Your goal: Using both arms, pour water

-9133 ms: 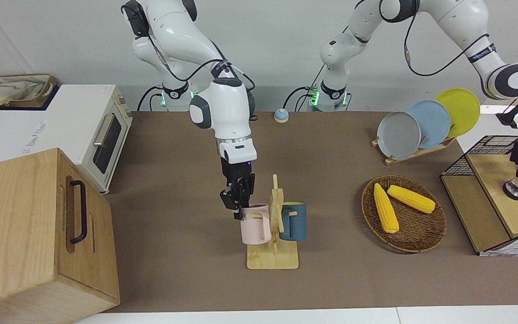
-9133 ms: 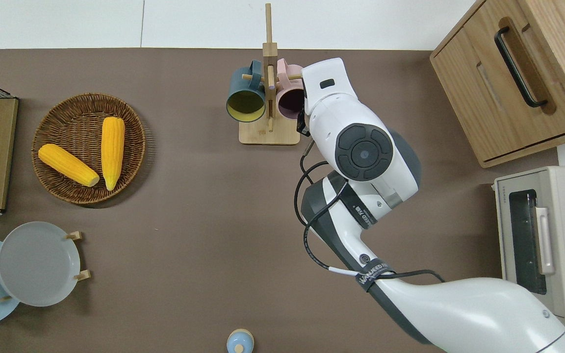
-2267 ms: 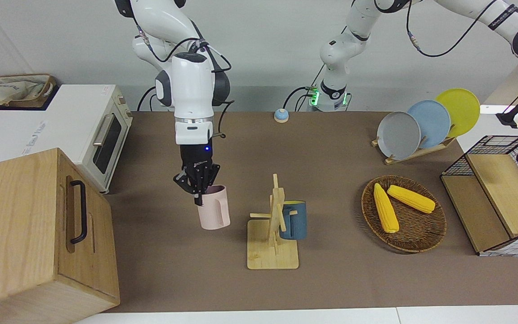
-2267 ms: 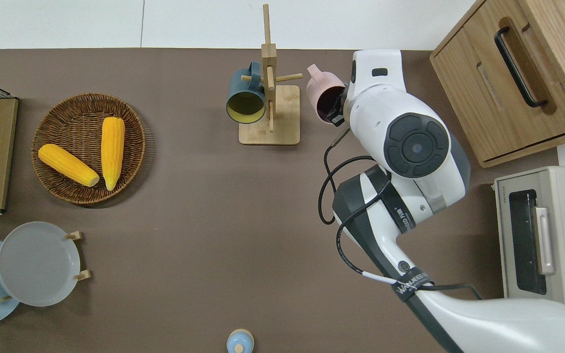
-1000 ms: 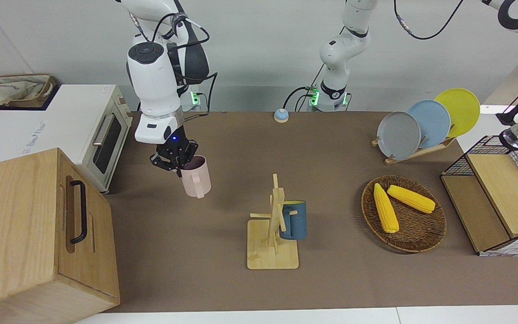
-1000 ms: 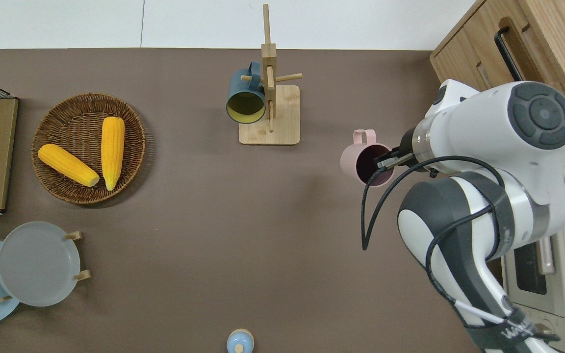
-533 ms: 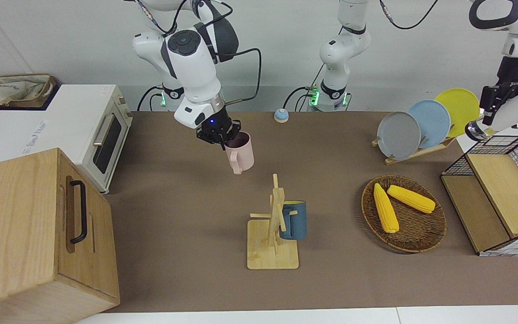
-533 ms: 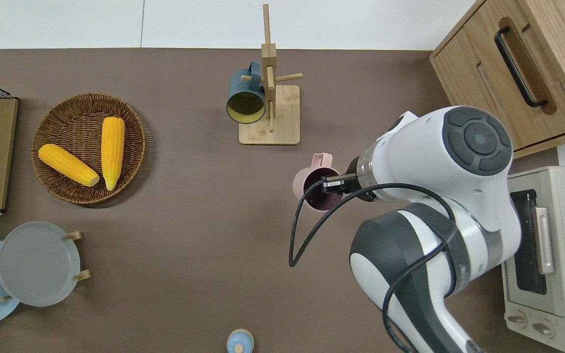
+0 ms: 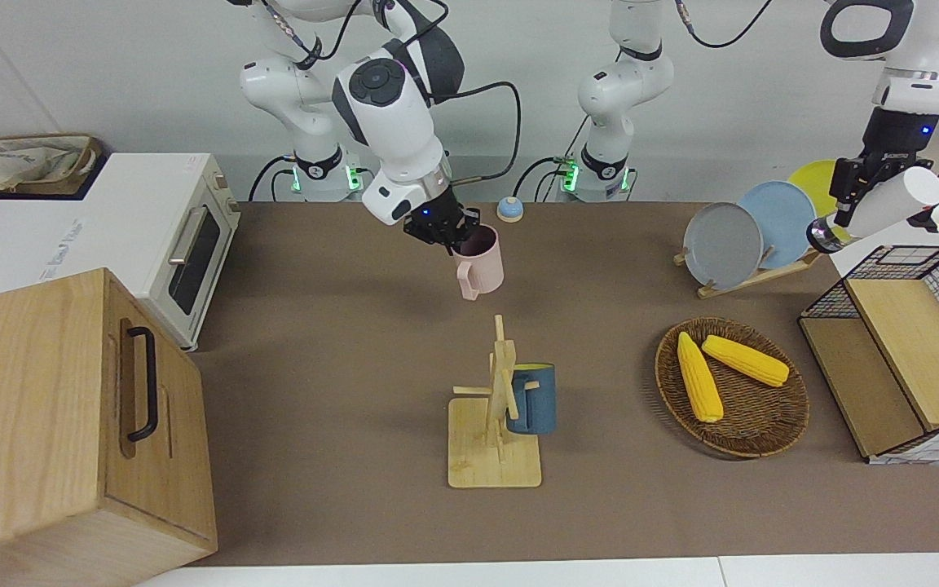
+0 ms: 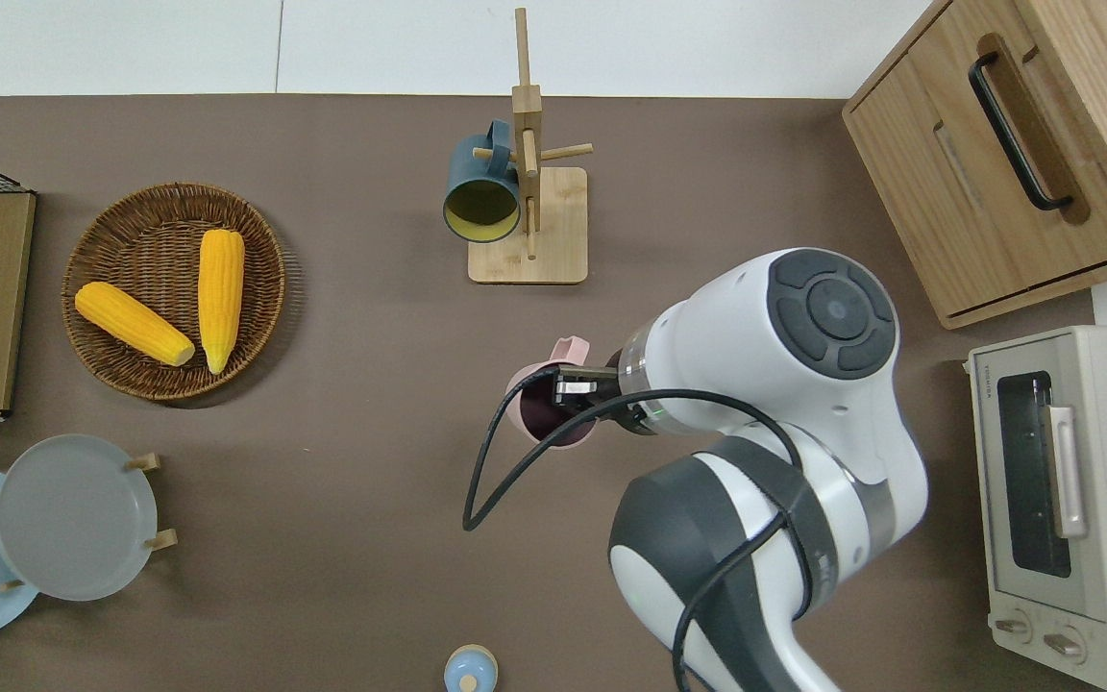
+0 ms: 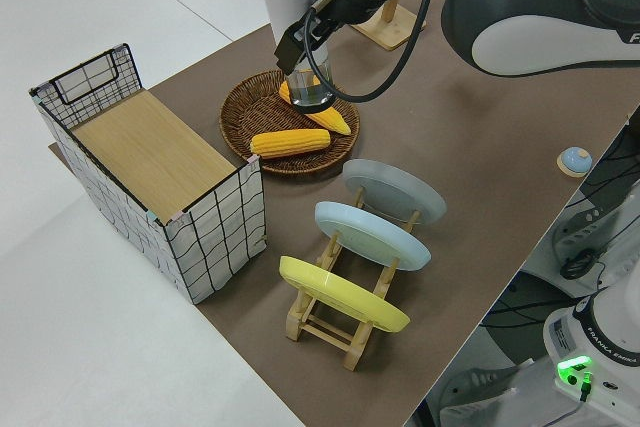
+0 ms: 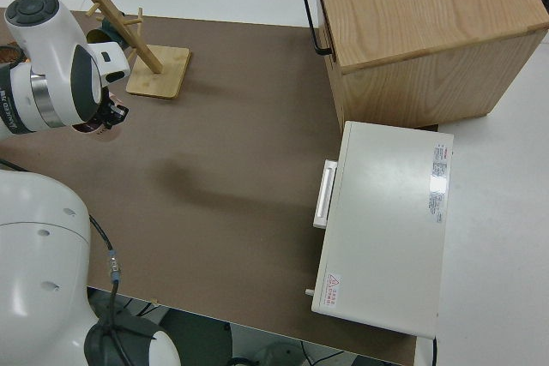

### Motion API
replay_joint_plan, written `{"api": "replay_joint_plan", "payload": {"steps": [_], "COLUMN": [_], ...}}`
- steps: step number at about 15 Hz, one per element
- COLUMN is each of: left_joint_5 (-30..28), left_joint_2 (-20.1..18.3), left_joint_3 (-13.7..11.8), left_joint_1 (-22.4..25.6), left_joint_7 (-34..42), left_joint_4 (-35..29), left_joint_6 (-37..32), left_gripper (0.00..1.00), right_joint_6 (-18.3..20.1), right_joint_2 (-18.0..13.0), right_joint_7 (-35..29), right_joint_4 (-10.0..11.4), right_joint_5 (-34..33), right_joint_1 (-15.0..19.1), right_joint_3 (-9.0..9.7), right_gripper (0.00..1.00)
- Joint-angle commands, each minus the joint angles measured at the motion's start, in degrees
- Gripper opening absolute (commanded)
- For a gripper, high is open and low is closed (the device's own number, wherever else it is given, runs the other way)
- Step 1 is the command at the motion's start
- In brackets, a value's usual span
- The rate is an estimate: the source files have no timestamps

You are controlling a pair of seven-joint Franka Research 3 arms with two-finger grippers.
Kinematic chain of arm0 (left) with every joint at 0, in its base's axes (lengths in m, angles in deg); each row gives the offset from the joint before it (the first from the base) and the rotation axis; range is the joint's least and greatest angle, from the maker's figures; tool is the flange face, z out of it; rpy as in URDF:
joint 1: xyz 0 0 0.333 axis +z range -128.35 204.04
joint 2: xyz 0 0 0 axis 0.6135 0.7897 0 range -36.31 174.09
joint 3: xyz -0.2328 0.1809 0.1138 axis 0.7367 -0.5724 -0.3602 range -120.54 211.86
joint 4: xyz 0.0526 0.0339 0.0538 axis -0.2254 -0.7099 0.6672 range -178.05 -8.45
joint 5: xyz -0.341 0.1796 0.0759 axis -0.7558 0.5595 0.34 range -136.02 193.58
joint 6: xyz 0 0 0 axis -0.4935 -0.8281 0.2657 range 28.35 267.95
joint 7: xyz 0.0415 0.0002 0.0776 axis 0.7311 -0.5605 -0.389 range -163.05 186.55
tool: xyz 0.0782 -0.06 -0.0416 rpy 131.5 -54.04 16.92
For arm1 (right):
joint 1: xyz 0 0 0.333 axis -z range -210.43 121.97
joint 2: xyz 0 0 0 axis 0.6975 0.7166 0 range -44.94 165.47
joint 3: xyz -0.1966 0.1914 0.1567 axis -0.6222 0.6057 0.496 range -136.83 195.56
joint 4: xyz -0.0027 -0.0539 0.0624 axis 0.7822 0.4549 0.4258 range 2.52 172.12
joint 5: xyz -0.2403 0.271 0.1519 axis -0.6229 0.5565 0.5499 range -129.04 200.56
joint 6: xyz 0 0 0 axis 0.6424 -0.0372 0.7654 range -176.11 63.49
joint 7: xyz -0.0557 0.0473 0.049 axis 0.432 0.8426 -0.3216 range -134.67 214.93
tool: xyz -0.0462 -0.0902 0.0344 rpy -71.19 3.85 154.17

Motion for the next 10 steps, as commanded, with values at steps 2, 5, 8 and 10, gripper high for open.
{"api": "replay_joint_plan", "payload": {"steps": [2, 5, 8, 10], "left_joint_5": [1.3, 1.3, 1.5, 2.1], "left_joint_2": [-7.1, -9.4, -11.4, -12.4], "left_joint_3": [-11.3, -11.9, -12.0, -11.0], "left_joint_1": [-14.0, -16.4, -20.5, -21.3], "left_joint_7": [-1.5, -2.7, -6.5, -8.2], "left_joint_4": [-8.3, -12.6, -16.4, -18.3], "left_joint_6": [3.4, 6.0, 8.3, 8.4], "left_gripper": [0.0, 0.0, 0.0, 0.0], "right_joint_6": [-5.4, -5.9, -10.9, -14.8], "right_joint_2": [3.4, 6.8, 11.1, 13.2], "right_joint_7": [-6.8, -10.2, -18.1, -21.9], "right_joint_4": [-1.1, -4.6, -6.2, -6.7], "right_joint_5": [1.1, 0.8, 0.7, 0.8], "right_joint_1": [-2.3, -4.4, -7.3, -8.6], "right_joint_3": [1.51, 1.51, 1.51, 2.03], "right_gripper": [0.0, 0.0, 0.0, 0.0]}}
